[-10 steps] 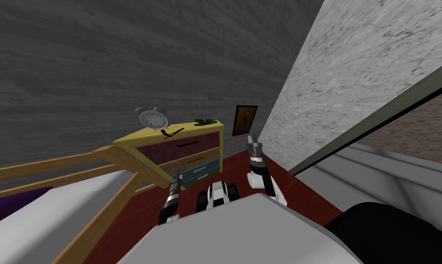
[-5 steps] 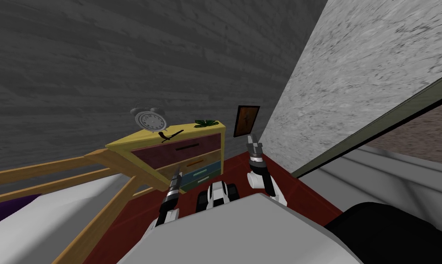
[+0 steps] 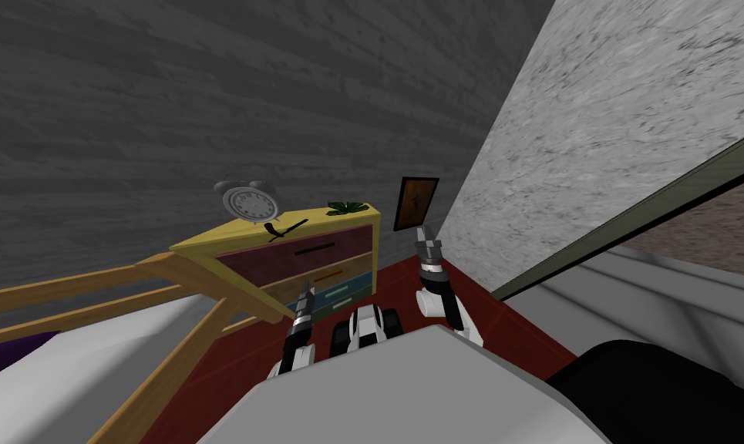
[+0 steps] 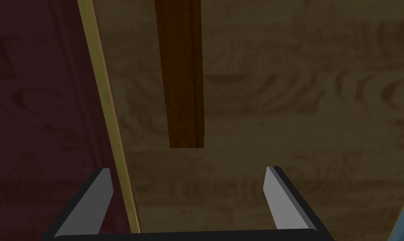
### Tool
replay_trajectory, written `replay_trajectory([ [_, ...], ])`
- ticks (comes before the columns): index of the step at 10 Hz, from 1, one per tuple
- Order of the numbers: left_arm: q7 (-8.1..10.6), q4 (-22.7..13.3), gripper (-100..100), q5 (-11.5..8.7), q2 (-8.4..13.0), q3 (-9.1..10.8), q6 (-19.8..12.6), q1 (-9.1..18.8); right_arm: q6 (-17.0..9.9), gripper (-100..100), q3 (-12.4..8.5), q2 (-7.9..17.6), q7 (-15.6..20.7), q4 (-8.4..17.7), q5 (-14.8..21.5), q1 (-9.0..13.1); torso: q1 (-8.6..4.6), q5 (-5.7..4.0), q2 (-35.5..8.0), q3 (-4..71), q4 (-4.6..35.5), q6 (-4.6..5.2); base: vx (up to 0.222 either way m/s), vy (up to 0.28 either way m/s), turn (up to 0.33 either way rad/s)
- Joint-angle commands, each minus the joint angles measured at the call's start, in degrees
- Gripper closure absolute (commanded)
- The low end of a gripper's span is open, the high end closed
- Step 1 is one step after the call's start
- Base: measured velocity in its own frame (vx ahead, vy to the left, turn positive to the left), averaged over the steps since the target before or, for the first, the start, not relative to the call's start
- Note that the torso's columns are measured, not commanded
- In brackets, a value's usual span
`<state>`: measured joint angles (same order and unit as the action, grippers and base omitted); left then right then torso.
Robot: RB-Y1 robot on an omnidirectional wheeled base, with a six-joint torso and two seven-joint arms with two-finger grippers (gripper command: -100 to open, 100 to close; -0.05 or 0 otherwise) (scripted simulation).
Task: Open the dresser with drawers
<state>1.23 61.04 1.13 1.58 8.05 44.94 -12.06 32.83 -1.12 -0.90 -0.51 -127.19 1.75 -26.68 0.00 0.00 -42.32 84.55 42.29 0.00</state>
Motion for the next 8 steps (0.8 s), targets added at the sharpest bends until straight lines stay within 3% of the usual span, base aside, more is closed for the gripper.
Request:
replay_trajectory([
  [1, 0.00, -0.2, -100, 0.0, -3.3, 0.10, 0.1, 0.3, 0.0, 0, 0.0, 0.0, 0.0, 0.0, 0.0, 0.0, 0.01, 0.00, 0.1, 0.0, 0.0, 0.00, 0.000, 0.000, 0.000],
  [2, -0.01, -0.1, -100, 0.0, -2.7, 0.01, 0.2, 0.0, 0.0, 0, 0.0, 0.0, 0.0, 0.0, 0.0, 0.0, 0.01, 0.00, 0.1, 0.1, 0.0, 0.00, 0.000, 0.000, 0.000],
  [4, -0.06, 1.2, -100, -0.2, -2.6, 0.27, -2.4, 1.4, 0.0, 0, 0.0, 0.0, 0.0, 0.0, 0.0, 0.0, 0.03, 0.01, 0.1, 0.1, 0.0, 0.00, 0.050, 0.006, 0.009],
  [5, -0.01, 0.6, -100, -0.1, -2.6, 0.24, -1.5, 1.1, 0.0, 0, 0.0, 0.0, 0.0, 0.0, 0.0, 0.0, 0.02, 0.01, 0.2, 0.1, 0.0, 0.00, 0.032, 0.003, 0.000],
  [6, -0.02, 0.0, 100, 0.0, -2.8, 0.03, 0.0, 0.1, 0.0, 0, 0.0, 0.0, 0.0, 0.0, 0.0, 0.0, -0.01, 0.00, 0.0, 0.0, 0.0, 0.00, -0.032, 0.002, -0.010],
  [8, 0.19, 1.5, 100, 0.0, -2.6, -0.06, -1.5, 0.4, 0.0, 0, 0.0, 0.0, 0.0, 0.0, 0.0, 0.0, 0.05, 0.05, 0.0, -0.1, 0.0, 0.02, -0.055, -0.015, 0.012],
])
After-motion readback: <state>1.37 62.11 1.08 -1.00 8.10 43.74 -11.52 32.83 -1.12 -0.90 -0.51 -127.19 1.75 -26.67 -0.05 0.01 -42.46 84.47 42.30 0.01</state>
